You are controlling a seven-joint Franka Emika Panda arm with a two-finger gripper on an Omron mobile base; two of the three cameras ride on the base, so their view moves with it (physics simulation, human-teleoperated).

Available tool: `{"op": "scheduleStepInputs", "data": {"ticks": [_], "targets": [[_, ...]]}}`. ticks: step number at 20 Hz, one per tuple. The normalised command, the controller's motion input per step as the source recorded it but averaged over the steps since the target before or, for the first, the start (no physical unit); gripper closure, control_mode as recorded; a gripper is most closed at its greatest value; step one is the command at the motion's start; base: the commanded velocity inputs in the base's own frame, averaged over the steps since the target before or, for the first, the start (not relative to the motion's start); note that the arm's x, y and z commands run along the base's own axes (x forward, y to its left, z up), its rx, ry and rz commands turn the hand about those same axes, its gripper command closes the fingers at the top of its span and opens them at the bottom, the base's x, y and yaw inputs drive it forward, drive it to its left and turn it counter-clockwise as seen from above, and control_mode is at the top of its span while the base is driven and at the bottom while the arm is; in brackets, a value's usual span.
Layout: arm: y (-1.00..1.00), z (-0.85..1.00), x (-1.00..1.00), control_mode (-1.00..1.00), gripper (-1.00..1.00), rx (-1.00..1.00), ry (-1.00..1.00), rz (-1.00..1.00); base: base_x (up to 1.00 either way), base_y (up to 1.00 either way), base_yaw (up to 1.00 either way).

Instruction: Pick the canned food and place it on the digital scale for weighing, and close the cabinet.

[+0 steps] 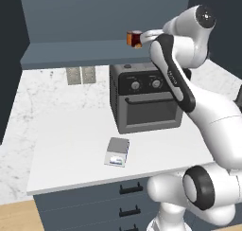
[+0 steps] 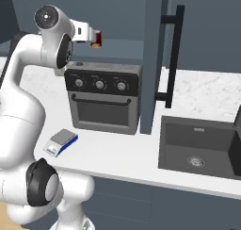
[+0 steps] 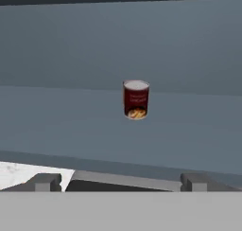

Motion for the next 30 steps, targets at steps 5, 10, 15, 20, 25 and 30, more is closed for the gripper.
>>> {"op": "scheduleStepInputs", "data": {"ticks": [5,10,15,20,25,30], "targets": [[0.00,0.00,0.25,-1.00,-1.00,-0.03,0.04,-0.01,0.00,0.00,0.00],[0.00,-0.02,0.32,-1.00,-1.00,-0.01,-0.01,0.00,0.00,0.00,0.00],[0.00,-0.10,0.38,-1.00,-1.00,0.00,-0.11,0.00,0.00,0.00,0.00],[0.00,0.00,0.39,-1.00,-1.00,0.00,0.00,0.00,0.00,0.00,0.00],[0.00,0.00,0.35,-1.00,-1.00,0.00,0.06,0.00,0.00,0.00,0.00],[0.00,-0.01,0.35,-1.00,-1.00,0.00,0.05,0.00,0.00,0.00,0.00]]}}
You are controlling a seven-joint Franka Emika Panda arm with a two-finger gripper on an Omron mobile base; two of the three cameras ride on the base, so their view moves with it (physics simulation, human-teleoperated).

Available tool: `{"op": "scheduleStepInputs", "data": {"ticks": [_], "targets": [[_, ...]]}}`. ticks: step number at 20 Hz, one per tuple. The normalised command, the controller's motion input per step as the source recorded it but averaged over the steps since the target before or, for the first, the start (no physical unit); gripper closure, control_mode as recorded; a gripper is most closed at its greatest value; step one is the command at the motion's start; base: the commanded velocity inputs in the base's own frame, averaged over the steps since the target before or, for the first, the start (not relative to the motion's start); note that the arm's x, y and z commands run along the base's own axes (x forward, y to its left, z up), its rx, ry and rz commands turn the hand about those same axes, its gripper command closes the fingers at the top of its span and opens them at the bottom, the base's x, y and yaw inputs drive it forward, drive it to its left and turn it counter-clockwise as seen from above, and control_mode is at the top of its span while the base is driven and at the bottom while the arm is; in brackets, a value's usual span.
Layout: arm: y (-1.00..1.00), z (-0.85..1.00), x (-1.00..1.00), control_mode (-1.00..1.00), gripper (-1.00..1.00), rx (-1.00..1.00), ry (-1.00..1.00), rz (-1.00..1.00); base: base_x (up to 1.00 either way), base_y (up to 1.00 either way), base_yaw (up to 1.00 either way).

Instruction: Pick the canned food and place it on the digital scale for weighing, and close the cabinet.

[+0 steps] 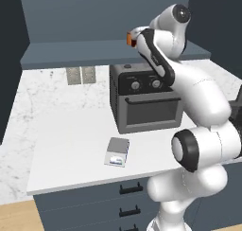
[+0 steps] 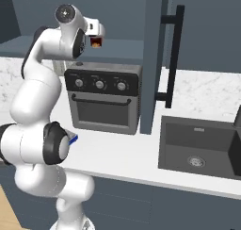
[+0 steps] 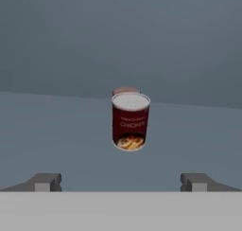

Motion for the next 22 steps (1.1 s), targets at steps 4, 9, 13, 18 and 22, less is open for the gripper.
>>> {"op": "scheduleStepInputs", "data": {"ticks": [4,9,13,18,22], "targets": [[0.00,-0.06,0.39,-1.00,-1.00,0.00,0.00,0.00,0.00,0.00,0.00],[0.00,-0.07,0.41,-1.00,-1.00,0.00,0.00,0.00,0.00,0.00,0.00],[0.00,-0.03,0.40,-1.00,-1.00,0.00,0.00,0.00,0.00,0.00,0.00],[0.00,-0.07,0.36,-1.00,-1.00,0.00,0.02,0.00,0.00,0.00,0.00],[0.00,-0.14,0.36,-1.00,-1.00,0.00,0.01,0.00,0.00,0.00,0.00]]}}
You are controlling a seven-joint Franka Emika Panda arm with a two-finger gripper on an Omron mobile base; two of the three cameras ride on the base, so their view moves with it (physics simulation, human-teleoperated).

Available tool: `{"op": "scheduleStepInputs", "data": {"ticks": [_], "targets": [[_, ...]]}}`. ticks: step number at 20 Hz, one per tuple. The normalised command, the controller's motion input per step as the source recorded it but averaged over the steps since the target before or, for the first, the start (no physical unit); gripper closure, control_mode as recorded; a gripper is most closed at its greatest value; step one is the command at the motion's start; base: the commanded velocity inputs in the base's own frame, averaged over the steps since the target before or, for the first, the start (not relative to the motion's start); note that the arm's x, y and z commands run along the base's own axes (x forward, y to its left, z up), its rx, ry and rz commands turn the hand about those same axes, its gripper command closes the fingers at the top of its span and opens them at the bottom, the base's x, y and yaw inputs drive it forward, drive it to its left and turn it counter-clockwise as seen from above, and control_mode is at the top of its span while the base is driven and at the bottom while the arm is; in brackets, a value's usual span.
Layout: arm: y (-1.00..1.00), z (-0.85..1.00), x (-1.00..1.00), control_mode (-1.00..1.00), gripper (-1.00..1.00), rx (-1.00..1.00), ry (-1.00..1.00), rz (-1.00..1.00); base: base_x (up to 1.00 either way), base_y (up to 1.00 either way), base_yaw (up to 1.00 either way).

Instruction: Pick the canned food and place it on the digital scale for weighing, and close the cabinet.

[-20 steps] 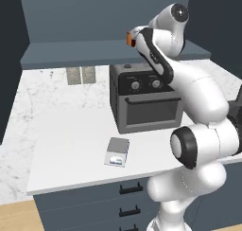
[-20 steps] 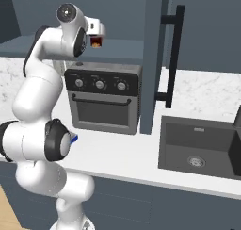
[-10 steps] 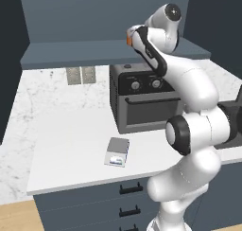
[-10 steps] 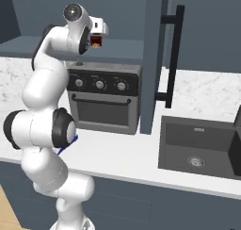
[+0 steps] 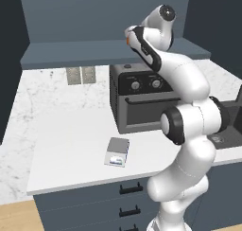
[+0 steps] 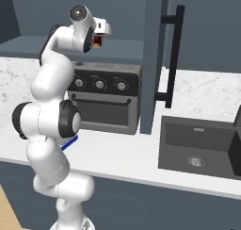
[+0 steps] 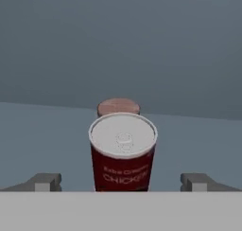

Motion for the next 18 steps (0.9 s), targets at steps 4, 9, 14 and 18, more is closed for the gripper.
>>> {"op": "scheduleStepInputs", "data": {"ticks": [4,9,14,18], "targets": [[0.00,-0.06,0.29,-1.00,-1.00,0.00,0.00,0.00,0.00,0.00,0.00],[0.00,-0.08,0.31,-1.00,-1.00,0.00,0.00,0.00,0.00,0.00,0.00],[0.00,-0.08,0.32,-1.00,-1.00,0.00,0.01,0.00,0.00,0.00,0.00],[0.00,-0.04,0.24,-1.00,1.00,0.00,0.00,0.00,0.00,0.00,0.00]]}}
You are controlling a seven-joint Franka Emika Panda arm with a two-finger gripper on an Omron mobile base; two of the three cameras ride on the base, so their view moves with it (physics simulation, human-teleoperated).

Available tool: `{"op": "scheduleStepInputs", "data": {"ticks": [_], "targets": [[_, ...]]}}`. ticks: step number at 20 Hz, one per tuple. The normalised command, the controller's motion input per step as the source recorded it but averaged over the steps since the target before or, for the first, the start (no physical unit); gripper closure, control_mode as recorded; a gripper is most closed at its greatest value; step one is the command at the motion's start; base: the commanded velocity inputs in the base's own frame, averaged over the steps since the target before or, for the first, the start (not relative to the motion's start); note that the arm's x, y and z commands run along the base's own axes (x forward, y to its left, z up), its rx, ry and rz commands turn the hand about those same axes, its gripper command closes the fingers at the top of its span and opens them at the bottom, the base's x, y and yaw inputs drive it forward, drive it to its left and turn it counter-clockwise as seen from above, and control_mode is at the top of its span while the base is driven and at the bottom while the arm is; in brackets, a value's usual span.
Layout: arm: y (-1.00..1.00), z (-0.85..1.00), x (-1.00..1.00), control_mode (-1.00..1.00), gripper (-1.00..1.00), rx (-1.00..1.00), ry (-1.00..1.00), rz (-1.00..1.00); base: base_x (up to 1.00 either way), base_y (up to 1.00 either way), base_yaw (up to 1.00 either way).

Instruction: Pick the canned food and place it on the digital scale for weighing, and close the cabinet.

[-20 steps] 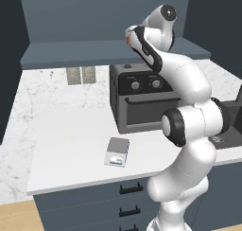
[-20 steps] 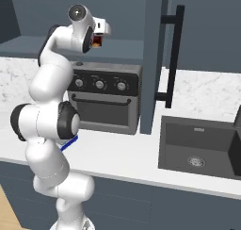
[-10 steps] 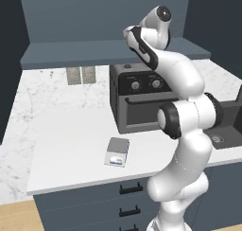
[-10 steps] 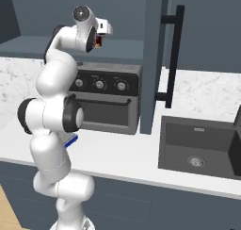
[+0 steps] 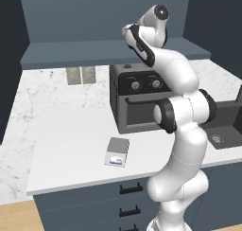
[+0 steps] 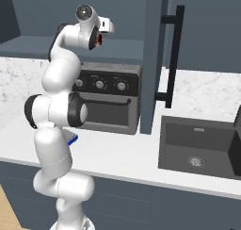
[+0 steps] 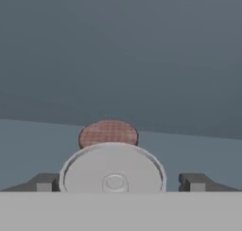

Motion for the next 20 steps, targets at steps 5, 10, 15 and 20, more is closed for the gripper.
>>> {"op": "scheduleStepInputs", "data": {"ticks": [5,10,15,20], "targets": [[0.00,-0.01,0.03,-1.00,1.00,0.00,0.00,0.00,0.00,0.00,0.00],[0.02,-0.16,-0.05,-1.00,1.00,0.00,0.00,0.00,0.00,0.00,0.00],[0.07,-0.11,-0.65,-1.00,1.00,0.00,-0.06,0.00,0.00,0.00,0.00],[0.02,0.00,-1.00,-1.00,1.00,0.00,-0.32,0.01,0.00,0.00,0.00]]}}
